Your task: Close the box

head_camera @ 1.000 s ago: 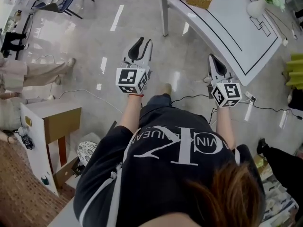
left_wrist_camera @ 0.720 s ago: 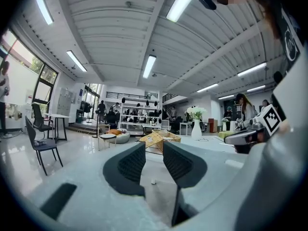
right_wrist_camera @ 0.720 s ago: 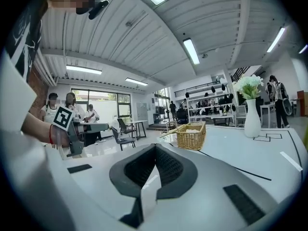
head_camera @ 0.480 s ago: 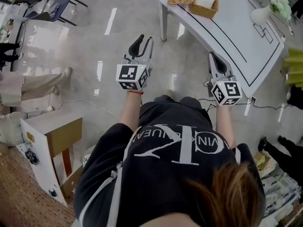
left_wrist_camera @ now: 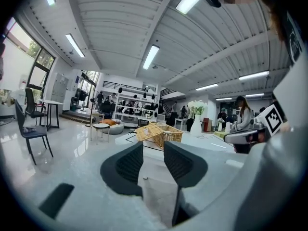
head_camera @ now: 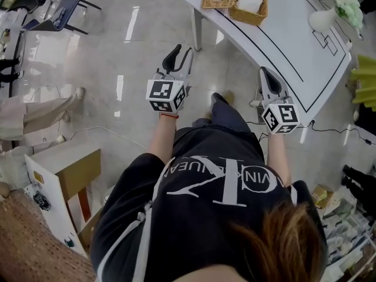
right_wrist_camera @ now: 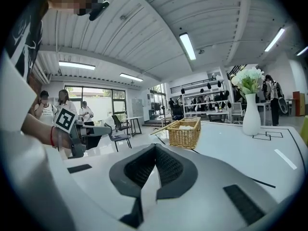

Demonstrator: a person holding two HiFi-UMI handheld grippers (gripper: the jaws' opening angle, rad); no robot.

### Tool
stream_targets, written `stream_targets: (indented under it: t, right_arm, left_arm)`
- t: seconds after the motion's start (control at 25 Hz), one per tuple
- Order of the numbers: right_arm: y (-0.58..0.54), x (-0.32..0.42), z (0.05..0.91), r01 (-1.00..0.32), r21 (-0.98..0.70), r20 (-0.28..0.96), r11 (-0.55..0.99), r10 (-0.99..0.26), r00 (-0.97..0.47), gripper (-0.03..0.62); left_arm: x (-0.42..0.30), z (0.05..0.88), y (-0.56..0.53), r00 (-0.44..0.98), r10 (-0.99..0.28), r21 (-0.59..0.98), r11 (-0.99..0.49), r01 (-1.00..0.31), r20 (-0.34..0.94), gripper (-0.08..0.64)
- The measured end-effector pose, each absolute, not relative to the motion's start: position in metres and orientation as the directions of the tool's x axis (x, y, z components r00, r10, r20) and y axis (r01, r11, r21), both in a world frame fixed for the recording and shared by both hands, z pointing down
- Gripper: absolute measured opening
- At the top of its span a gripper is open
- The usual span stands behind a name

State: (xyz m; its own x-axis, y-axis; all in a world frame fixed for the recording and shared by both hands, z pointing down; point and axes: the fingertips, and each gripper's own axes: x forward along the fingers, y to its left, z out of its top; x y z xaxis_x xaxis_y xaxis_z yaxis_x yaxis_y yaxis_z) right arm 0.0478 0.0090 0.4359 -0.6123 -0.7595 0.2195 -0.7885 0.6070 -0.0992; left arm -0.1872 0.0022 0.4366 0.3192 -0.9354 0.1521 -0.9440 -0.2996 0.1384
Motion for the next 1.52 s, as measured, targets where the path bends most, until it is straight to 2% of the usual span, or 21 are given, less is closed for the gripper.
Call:
stream_targets:
  t: [0.64, 1.28, 1.52]
  right_arm:
    - [-0.098, 0.061, 0.452, -0.741, -0.063, 0.288, 0.669, -0.699, -0.655, -0.002]
    - [-0.159, 0.087, 0.473, -0.719, -0.081, 0.325, 0.691, -0.663, -0.674, -0.002]
    - [-0.166, 0.092, 0.479, -0.72, -0.076, 0.341, 0.69, -0.66, -0.669, -0.002]
  left_arm:
    - [-0.16, 0.465, -0.107, 0.269, -0.934, 0.243, -0.211, -0.947, 0.236, 0.13]
    - [-0.136, 0.484, -0.157, 0.205, -0.931, 0.322, -0.103, -0.941, 0.302, 0.138]
    - [-0.141, 0.488, -0.162, 0.17, -0.944, 0.452, -0.025, -0.892, 0.283, 0.138]
